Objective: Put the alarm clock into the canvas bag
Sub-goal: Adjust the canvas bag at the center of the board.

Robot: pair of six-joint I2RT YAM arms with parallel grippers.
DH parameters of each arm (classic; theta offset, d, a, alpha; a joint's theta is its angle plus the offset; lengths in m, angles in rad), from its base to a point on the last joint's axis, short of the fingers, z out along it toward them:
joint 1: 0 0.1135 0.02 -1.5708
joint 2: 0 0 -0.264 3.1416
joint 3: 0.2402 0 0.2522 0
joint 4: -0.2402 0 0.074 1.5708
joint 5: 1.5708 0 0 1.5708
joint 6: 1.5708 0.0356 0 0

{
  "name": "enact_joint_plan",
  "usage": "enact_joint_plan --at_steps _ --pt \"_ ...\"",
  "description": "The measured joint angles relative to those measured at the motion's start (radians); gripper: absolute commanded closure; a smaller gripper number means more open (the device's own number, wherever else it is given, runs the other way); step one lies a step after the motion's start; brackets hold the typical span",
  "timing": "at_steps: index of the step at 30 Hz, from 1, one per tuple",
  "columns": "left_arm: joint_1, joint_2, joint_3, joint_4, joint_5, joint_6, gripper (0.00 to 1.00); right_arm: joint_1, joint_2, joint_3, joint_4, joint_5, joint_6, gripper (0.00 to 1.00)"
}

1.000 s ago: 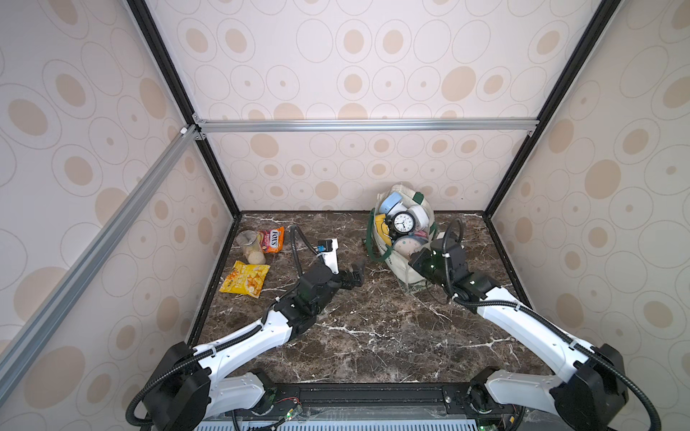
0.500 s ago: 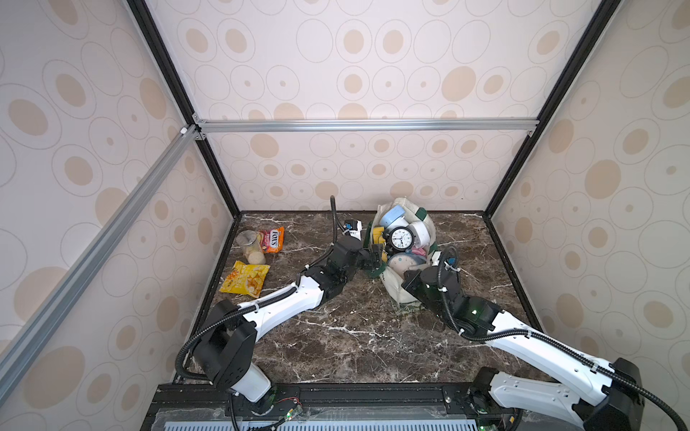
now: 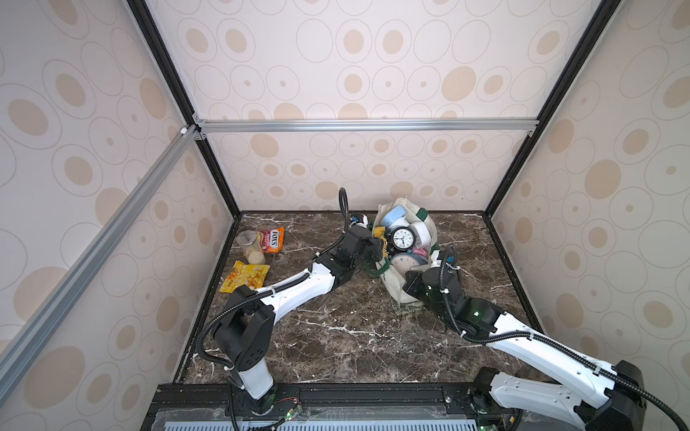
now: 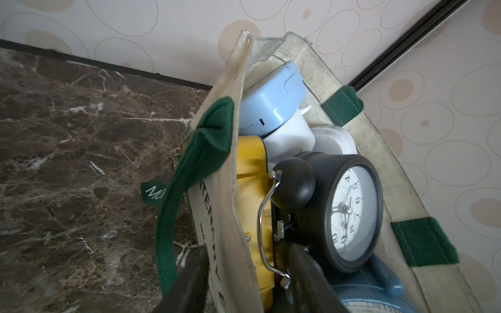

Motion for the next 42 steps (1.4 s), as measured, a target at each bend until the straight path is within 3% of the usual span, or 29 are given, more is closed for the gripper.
enact_joint_plan --at_steps 4,7,12,20,27,32,42 --pt "0.016 0.010 0.010 -0.023 0.029 -0.018 1.00 0.002 -0.024 0.006 -0.016 0.027 -0.137 0.34" --pt "0.034 0.010 0.010 -0.036 0.047 -0.009 1.00 -0.010 -0.016 0.086 -0.119 0.049 -0.267 0.16" --pt "0.046 0.008 0.019 -0.069 0.071 0.047 1.00 -0.113 0.015 0.267 -0.249 0.013 -0.423 0.15" --pt "0.084 -0.035 0.003 -0.151 0.085 0.144 1.00 -0.294 0.100 0.331 -0.344 -0.092 -0.531 0.20" --pt "0.131 -0.111 -0.053 -0.199 0.089 0.194 1.00 -0.414 0.217 0.385 -0.340 -0.190 -0.545 0.22" --pt "0.166 -0.140 -0.076 -0.213 0.092 0.216 1.00 -0.436 0.288 0.414 -0.298 -0.260 -0.540 0.24" --pt "0.195 -0.164 -0.097 -0.224 0.120 0.231 1.00 -0.499 0.403 0.435 -0.219 -0.360 -0.497 0.40"
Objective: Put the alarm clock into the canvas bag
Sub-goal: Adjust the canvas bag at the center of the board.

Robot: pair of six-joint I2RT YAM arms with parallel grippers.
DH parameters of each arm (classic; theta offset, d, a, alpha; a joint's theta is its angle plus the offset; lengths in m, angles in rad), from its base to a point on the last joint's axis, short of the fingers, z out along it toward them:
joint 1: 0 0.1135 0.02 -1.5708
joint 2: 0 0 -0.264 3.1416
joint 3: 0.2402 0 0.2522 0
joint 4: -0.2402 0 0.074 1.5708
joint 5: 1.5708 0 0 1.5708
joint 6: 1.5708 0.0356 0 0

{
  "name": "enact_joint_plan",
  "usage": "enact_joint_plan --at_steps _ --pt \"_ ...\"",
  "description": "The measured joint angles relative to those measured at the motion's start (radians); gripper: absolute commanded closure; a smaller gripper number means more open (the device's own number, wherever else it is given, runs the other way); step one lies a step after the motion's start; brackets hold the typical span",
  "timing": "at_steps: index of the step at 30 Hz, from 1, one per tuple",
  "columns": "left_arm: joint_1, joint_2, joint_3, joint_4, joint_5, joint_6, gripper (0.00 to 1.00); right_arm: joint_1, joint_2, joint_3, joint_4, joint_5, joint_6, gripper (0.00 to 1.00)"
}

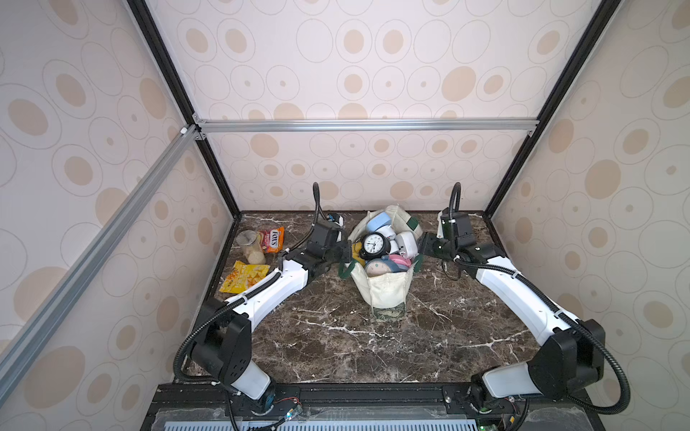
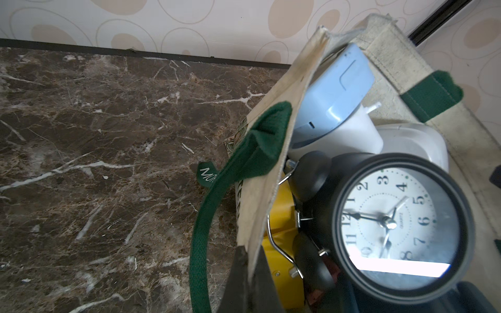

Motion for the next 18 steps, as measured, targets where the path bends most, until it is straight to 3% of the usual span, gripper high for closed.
enact_joint_plan --at_steps 8,10,11,13,18 --pt "0.007 -0.002 -0.004 0.008 0.027 0.002 1.00 -0.019 0.083 0.018 0.039 -0.055 0.008 0.51" --pt "0.010 -0.002 -0.005 0.014 0.043 0.002 1.00 -0.019 0.103 0.020 0.055 -0.076 0.011 0.58" --pt "0.011 -0.002 -0.005 0.016 0.054 0.002 1.00 -0.019 0.109 0.020 0.063 -0.092 0.013 0.68" --pt "0.013 0.002 -0.005 0.026 0.079 0.000 1.00 -0.021 0.111 0.020 0.079 -0.137 0.015 0.97" --pt "0.013 0.024 0.013 0.045 0.124 -0.014 1.00 -0.023 0.097 0.007 0.108 -0.222 0.024 1.00"
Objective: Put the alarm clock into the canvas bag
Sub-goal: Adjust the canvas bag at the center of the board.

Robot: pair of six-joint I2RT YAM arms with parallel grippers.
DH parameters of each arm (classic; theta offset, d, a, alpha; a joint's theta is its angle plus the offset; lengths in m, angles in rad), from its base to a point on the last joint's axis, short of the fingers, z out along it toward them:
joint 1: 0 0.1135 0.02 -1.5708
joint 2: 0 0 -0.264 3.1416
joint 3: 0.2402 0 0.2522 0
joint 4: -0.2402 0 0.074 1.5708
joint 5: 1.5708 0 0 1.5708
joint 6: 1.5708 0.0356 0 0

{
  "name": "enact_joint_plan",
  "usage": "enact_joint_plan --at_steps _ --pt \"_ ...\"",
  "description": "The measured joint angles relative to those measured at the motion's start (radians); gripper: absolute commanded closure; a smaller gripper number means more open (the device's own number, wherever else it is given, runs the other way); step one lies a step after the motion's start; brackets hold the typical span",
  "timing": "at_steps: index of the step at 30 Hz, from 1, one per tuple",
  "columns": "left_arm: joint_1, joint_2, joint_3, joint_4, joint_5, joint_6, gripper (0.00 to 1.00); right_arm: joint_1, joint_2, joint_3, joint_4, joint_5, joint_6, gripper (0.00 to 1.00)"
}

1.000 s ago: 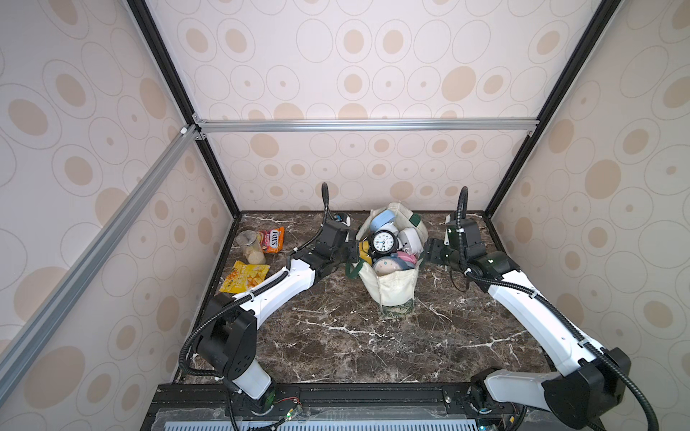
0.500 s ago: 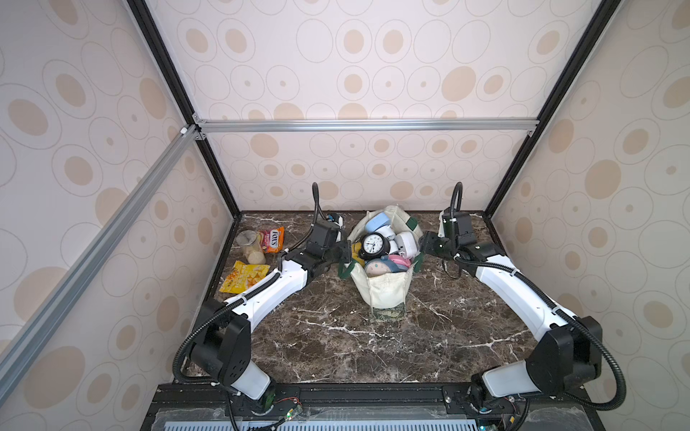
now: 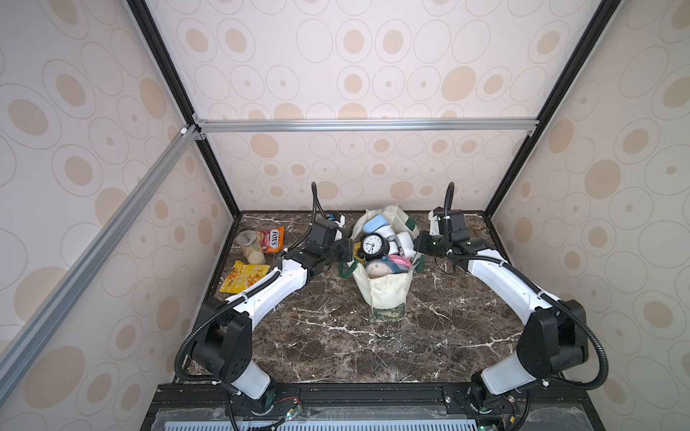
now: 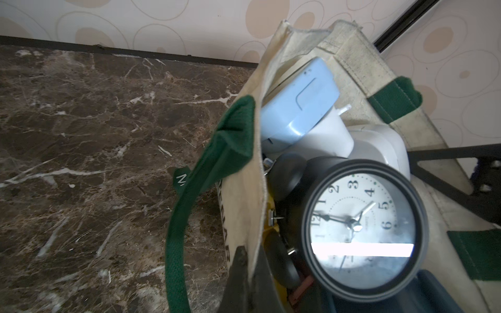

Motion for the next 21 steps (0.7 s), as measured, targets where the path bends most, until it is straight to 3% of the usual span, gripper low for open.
enact_joint_plan --at_steps 13,21 --pt "-0.159 0.093 0.272 -0.250 -0.175 0.032 1.00 0.069 -0.164 -0.014 -0.159 0.023 0.008 1.00" --pt "-0.120 -0.006 0.273 -0.340 -0.212 0.067 1.00 0.066 -0.200 0.009 -0.203 0.022 0.001 1.00"
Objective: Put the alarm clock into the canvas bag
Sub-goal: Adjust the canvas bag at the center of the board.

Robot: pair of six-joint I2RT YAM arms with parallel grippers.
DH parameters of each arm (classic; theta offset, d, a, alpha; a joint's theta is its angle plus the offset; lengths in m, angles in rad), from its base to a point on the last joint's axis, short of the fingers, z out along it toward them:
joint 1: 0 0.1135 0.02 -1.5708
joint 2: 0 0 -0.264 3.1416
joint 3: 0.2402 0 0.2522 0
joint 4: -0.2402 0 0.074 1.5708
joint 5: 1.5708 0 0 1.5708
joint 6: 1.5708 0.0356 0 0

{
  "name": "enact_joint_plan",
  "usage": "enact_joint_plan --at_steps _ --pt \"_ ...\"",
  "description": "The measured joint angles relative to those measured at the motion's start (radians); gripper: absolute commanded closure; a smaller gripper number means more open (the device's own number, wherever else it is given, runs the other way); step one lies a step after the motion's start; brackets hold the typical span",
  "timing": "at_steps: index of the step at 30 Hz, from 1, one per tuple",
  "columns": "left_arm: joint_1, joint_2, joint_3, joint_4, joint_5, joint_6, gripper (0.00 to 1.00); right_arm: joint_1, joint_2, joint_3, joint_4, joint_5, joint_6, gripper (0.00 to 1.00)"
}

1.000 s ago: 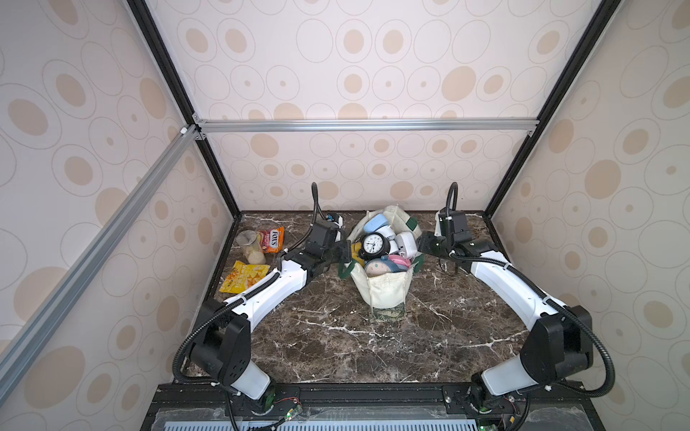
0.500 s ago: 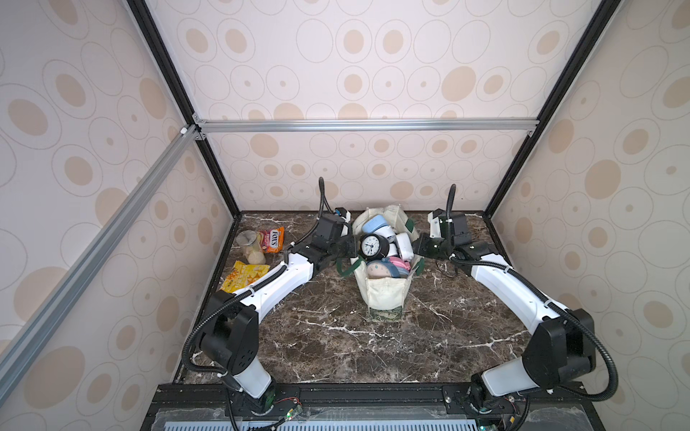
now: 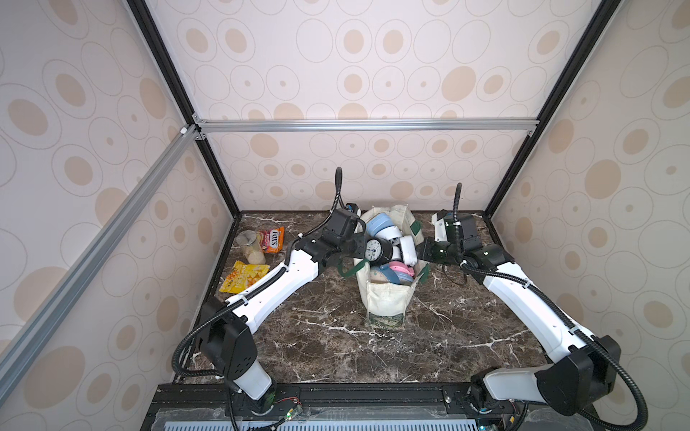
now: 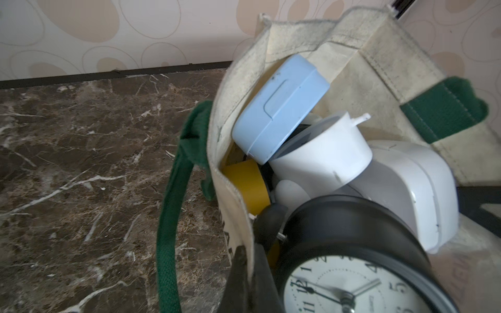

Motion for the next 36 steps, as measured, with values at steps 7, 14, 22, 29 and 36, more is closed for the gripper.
enact_joint_plan --at_steps 7,14,22,29,36 --pt "0.074 -0.116 -0.064 0.012 0.069 -0.009 1.00 0.014 -0.001 -0.002 0.050 -0.046 0.023 1.00" --pt "0.078 -0.137 -0.281 0.168 0.137 -0.063 1.00 0.044 0.011 -0.096 0.129 -0.051 0.062 1.00" --pt "0.077 -0.156 -0.388 0.290 0.176 -0.113 1.00 0.044 0.031 -0.167 0.234 -0.049 0.098 1.00" --pt "0.077 -0.168 -0.401 0.301 0.171 -0.116 1.00 0.044 0.031 -0.183 0.270 -0.048 0.111 1.00" --pt "0.077 -0.168 -0.401 0.303 0.180 -0.119 0.98 0.047 0.030 -0.183 0.269 -0.041 0.108 0.97"
